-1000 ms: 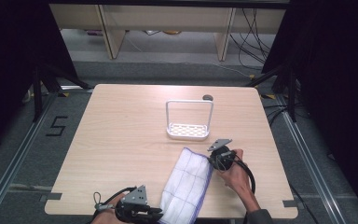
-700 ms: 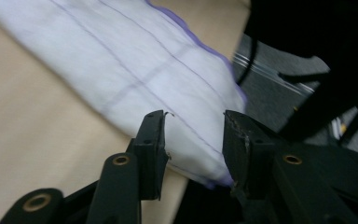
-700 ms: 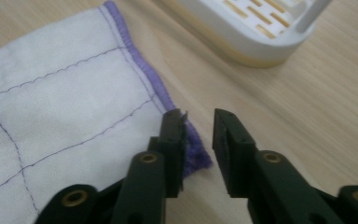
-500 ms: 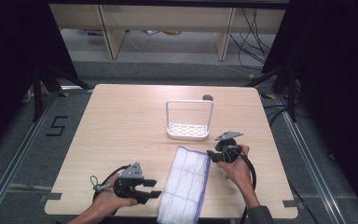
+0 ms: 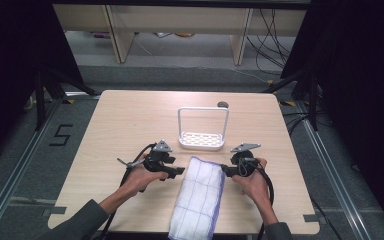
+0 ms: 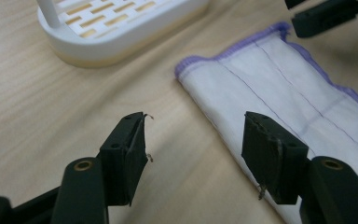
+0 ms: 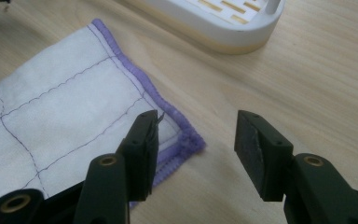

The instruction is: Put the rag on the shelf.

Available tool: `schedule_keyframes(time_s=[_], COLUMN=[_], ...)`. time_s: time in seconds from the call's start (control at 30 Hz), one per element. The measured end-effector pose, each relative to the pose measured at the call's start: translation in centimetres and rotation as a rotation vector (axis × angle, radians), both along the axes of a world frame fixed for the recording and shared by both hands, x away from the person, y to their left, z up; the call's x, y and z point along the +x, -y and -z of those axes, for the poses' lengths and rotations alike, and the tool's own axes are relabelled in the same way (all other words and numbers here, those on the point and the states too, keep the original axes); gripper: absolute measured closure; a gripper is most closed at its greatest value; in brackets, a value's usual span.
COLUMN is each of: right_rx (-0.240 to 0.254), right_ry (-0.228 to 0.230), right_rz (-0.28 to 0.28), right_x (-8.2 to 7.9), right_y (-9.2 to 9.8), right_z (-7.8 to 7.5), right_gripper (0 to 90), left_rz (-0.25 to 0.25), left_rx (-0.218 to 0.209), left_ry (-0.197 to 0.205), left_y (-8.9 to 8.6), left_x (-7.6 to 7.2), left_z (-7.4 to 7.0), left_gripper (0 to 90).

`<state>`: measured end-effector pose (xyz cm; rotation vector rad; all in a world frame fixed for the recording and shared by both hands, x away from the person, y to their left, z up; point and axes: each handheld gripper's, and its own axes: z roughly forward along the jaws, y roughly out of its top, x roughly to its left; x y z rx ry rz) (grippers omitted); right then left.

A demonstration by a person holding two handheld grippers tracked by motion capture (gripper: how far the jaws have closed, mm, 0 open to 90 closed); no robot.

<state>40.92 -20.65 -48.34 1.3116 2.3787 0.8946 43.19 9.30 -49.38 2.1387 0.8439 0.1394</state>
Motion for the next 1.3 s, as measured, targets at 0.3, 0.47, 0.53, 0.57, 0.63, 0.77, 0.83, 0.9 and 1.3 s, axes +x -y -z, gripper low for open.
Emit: schedule_keyframes(time_s=[0.3, 0.47, 0.53, 0.57, 0.63, 0.77, 0.83, 0.9, 1.3], right_rx=[-0.012, -0.020, -0.026, -0.026, -0.030, -0.048, -0.055, -0.059, -0.019], right_ry=[-0.017, -0.016, -0.021, -0.021, -0.019, -0.021, -0.026, -0.018, -0.045], right_rz=[-0.006, -0.004, 0.000, 0.000, -0.010, -0.013, -0.016, -0.023, -0.052], right_x=[0.2, 0.3, 0.4, 0.4, 0.4, 0.5, 0.5, 0.5, 0.3], right_y=[-0.5, -0.6, -0.6, -0.6, -0.7, -0.8, -0.9, -1.1, -1.3], right_z=[0.4, 0.7, 0.8, 0.8, 0.9, 1.0, 1.1, 1.2, 1.2], right_gripper=[50.7, 50.8, 50.8, 50.8, 50.8, 52.4, 54.5, 58.7, 85.9], left_rz=[0.011, 0.008, 0.007, 0.007, 0.010, 0.046, 0.039, 0.077, 0.121], left_rx=[0.010, 0.032, 0.036, 0.036, 0.049, 0.098, 0.096, 0.128, 0.122], left_ry=[-0.025, -0.029, -0.042, -0.042, -0.040, -0.001, 0.009, 0.024, 0.073], left_y=[2.8, 3.8, 4.0, 4.0, 4.2, 4.6, 5.1, 5.1, 5.6], left_x=[2.2, 3.1, 3.5, 3.5, 3.6, 3.4, 3.2, 3.1, 2.1], left_z=[0.1, 0.4, 0.8, 0.8, 1.1, 1.3, 1.3, 1.2, 1.0], left_gripper=[39.0, 40.2, 41.8, 42.8, 43.4, 48.6, 51.3, 55.2, 84.3])
